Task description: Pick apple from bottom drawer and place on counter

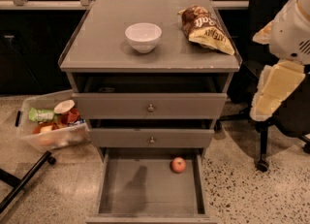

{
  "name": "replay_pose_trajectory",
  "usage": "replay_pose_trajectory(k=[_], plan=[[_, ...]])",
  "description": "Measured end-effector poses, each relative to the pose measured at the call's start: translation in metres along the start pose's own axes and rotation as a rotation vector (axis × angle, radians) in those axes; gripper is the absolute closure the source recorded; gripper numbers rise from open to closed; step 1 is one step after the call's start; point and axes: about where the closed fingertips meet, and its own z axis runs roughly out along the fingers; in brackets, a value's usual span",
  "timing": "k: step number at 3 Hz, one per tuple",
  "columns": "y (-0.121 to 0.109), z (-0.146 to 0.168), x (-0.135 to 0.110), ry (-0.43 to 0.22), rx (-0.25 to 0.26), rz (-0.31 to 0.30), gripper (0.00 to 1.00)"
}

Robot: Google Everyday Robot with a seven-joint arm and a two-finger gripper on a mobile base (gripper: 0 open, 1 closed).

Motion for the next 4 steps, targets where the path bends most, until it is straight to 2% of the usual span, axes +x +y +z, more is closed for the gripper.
replay_pose_trajectory(k=[1, 2, 3, 4], plan=[[0.0, 0.037, -0.014, -0.031, 0.007, 0.11, 0.0], [0.016, 0.088, -0.025, -0.081, -0.003, 0.294, 0.0], [0.051, 0.138, -0.027, -0.122, -0.028, 0.494, 0.0], [0.088, 0.191, -0.021, -0.127, -0.036, 0.674, 0.0]])
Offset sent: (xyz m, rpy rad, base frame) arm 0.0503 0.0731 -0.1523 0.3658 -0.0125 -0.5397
